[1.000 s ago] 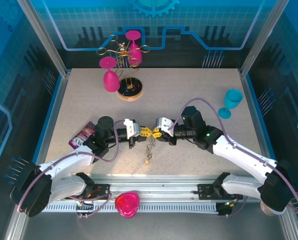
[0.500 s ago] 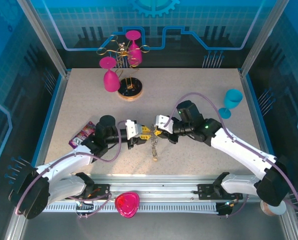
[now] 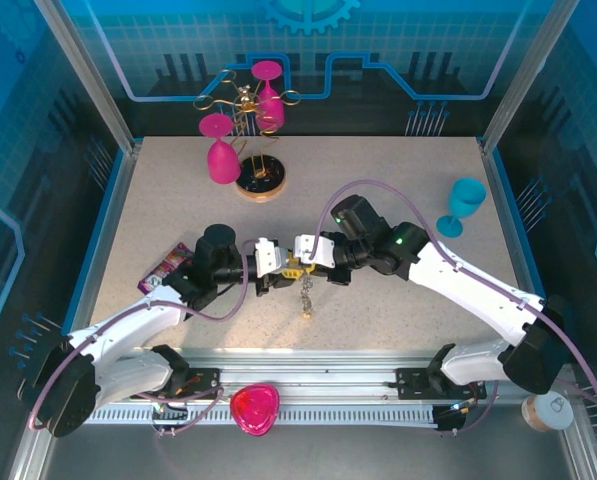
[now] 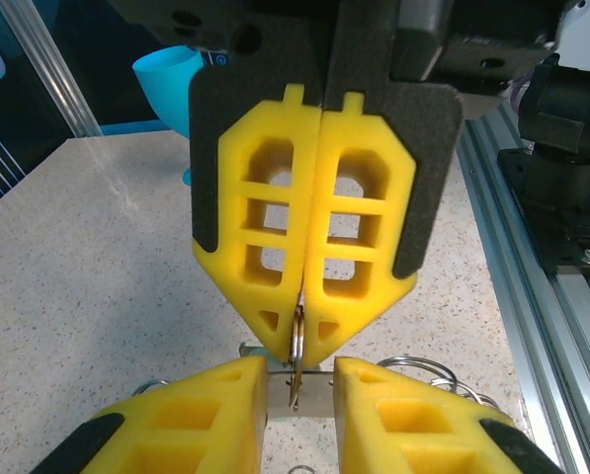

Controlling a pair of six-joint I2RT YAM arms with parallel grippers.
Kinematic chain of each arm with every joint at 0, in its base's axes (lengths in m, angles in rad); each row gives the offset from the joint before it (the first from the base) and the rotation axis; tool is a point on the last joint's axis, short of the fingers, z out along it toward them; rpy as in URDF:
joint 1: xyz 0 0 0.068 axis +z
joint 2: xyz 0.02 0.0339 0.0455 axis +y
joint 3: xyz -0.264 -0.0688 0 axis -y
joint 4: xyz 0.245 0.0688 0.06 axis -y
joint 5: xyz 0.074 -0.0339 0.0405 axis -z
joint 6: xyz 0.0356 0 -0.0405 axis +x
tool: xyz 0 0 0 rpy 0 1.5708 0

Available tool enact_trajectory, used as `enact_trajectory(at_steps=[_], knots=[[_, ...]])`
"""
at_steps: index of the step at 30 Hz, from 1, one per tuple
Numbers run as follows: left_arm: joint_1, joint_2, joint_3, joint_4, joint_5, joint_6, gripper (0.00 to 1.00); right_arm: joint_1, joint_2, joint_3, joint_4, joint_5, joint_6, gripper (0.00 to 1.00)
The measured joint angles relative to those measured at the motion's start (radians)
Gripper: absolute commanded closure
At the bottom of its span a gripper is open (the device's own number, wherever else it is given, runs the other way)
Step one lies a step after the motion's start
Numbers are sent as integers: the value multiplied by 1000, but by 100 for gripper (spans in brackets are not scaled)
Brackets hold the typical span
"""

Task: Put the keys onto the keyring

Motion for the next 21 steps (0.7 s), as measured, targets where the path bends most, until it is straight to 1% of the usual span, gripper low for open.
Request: enact_trajectory(at_steps=[1, 3, 5, 6, 7, 8, 10, 12, 14, 18, 21], knots=[[-1, 1, 0, -1, 0, 0, 80, 4, 3, 5, -3, 5, -2, 100], [-2, 2, 0, -4, 0, 5, 88, 8, 5, 9, -10, 12, -4, 100], [-3, 4, 0, -8, -3, 6, 99, 8, 7, 9, -14, 15, -4, 100], [-3, 4, 0, -9, -3, 9, 100, 10, 7, 9, -17, 17, -4, 100], [-4, 4, 0, -12, -3, 10, 100, 11, 7, 9, -19, 18, -4, 100], [-4, 4, 0, -12, -3, 11, 100, 11, 7, 9, -20, 18, -4, 96], [-4, 4, 0, -11, -3, 11, 100, 10, 5, 7, -17, 15, 1, 81], [-4, 3, 0, -5, -3, 10, 100, -5, -17, -23, 21, -14, 18, 70], [-4, 2, -10, 22, -3, 3, 100, -51, -80, -93, 88, -90, 56, 66], [-4, 1, -54, 111, 3, -47, 100, -159, -201, -220, 211, -208, 125, 65], [-4, 4, -85, 191, 17, -94, 100, -170, -219, -268, 288, -274, 163, 65]])
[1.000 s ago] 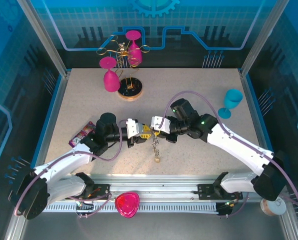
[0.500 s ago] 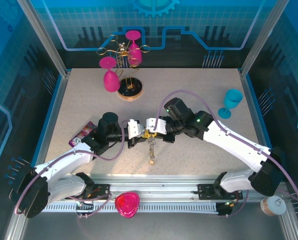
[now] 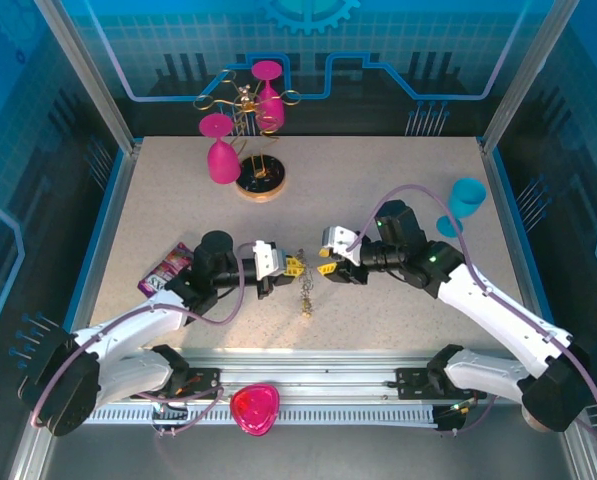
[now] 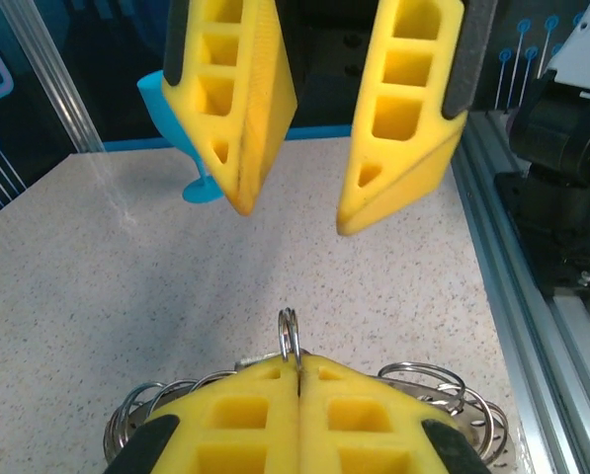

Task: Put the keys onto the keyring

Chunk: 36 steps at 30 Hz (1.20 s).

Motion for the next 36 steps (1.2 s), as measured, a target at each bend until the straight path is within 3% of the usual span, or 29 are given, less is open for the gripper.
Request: enact_trajectory(at_steps=[10, 16, 19, 22, 24, 26, 36], knots=[[0, 31, -31, 183, 56, -111, 100, 0, 31, -78, 146, -103, 73, 69], [0, 45, -34, 239, 73, -140, 100, -2, 36, -82, 183, -129, 92, 83], [0, 48, -35, 248, 76, -151, 100, -4, 37, -82, 201, -137, 103, 98], [0, 48, -40, 252, 76, -159, 100, -8, 38, -82, 198, -145, 105, 100], [0, 48, -40, 251, 75, -160, 79, -9, 40, -82, 196, -148, 104, 100], [0, 46, -40, 244, 62, -154, 74, -8, 43, -78, 180, -146, 96, 100], [0, 3, 36, -29, -17, -21, 73, 60, 124, 111, -108, 42, -50, 100]])
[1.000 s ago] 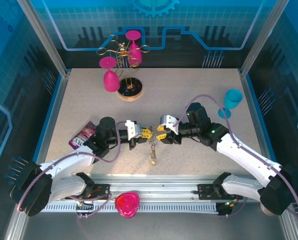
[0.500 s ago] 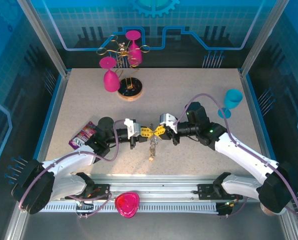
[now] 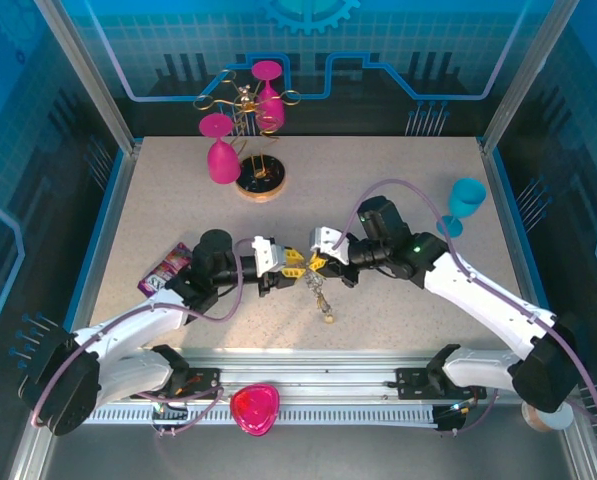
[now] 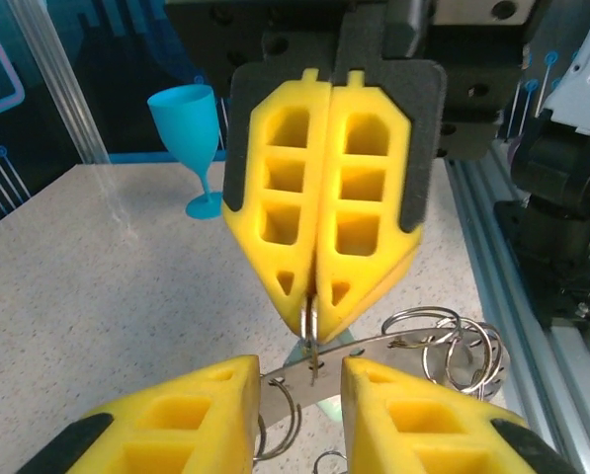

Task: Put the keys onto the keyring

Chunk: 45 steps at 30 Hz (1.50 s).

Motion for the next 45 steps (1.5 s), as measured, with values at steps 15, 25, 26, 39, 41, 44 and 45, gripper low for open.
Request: enact_trajectory(at_steps=[15, 25, 26, 39, 41, 44, 45], knots=[[0, 0, 63, -175, -6, 102, 100, 79, 92, 146, -174, 167, -98, 100], [0, -8, 10, -95, 1, 91, 100, -34, -31, -6, -38, 35, -14, 74], [0, -8, 0, -78, 2, 85, 100, -47, -44, -26, -21, 22, -6, 73], [1, -8, -44, 61, 42, 14, 100, -54, -58, -116, 104, -69, 34, 69], [1, -8, -44, 67, 47, 8, 100, -51, -51, -116, 113, -69, 34, 72], [1, -8, -44, 67, 51, -1, 100, -50, -48, -116, 119, -71, 32, 81], [1, -8, -44, 68, 51, -3, 100, -50, -48, -116, 120, -73, 31, 84]])
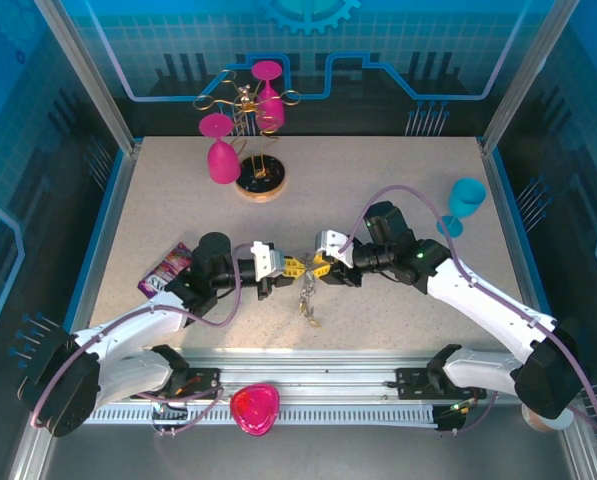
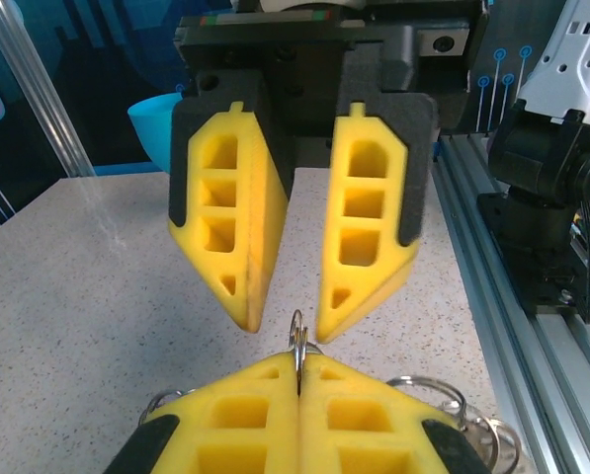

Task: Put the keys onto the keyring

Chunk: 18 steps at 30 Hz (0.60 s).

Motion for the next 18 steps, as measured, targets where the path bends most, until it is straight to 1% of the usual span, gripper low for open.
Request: enact_trajectory(at_steps=[4, 5, 11, 18], knots=[[4, 0, 0, 9, 1, -7, 100, 4, 0, 0, -5, -6, -14, 99], [5, 0, 0, 10, 0, -8, 100, 4, 0, 0, -7, -6, -16, 100], [5, 0, 0, 26, -4, -21, 100, 6, 0, 0, -11, 6, -24, 100], [5, 0, 0, 39, -5, -45, 100, 51, 7, 0, -10, 68, -31, 100]])
